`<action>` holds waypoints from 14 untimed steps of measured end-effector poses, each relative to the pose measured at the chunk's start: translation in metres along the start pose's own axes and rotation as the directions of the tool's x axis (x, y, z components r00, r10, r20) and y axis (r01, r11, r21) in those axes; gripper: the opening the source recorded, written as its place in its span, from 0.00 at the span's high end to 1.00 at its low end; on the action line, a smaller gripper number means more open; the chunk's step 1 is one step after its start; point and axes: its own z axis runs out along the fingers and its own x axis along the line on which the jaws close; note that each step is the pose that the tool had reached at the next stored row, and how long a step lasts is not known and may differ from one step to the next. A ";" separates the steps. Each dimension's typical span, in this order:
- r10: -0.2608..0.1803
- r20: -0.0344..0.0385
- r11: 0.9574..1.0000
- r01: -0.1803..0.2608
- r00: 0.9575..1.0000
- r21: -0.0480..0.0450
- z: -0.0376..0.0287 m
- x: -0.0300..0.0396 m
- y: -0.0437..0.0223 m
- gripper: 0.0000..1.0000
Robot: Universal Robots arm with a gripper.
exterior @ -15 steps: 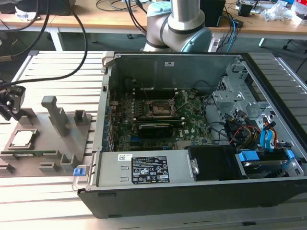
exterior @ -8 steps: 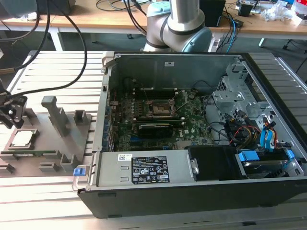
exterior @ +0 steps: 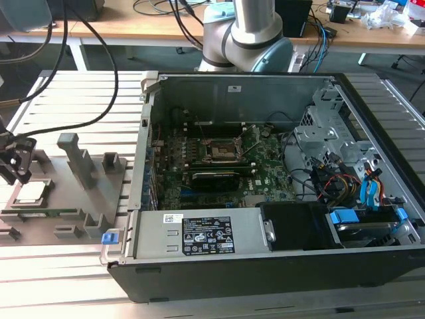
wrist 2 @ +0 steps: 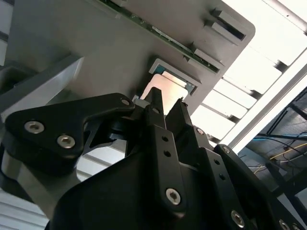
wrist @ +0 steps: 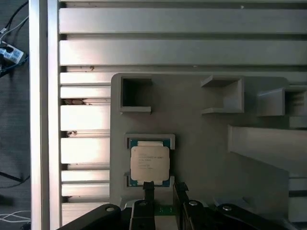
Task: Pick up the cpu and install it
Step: 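Pick up the cpu and move it towards the insertion slot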
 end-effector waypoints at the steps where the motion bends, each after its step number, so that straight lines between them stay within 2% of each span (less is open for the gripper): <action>1: -0.002 0.000 1.000 0.002 1.000 0.000 0.0034 0.0001 0.0000 0.70; 2: -0.002 0.000 1.000 0.002 1.000 0.000 0.0053 0.0001 0.0000 0.70; 6: -0.002 0.000 1.000 0.002 1.000 0.000 0.0060 0.0001 0.0000 0.70; 9: -0.002 0.000 1.000 0.002 1.000 0.000 0.0061 0.0002 0.0000 0.51; 10: -0.002 0.000 1.000 0.002 1.000 0.000 0.0062 0.0001 0.0000 0.51; 11: -0.002 0.000 1.000 0.002 1.000 0.000 0.0062 0.0001 0.0000 0.44; 14: -0.002 0.000 1.000 0.002 1.000 0.000 0.0075 0.0001 0.0000 0.44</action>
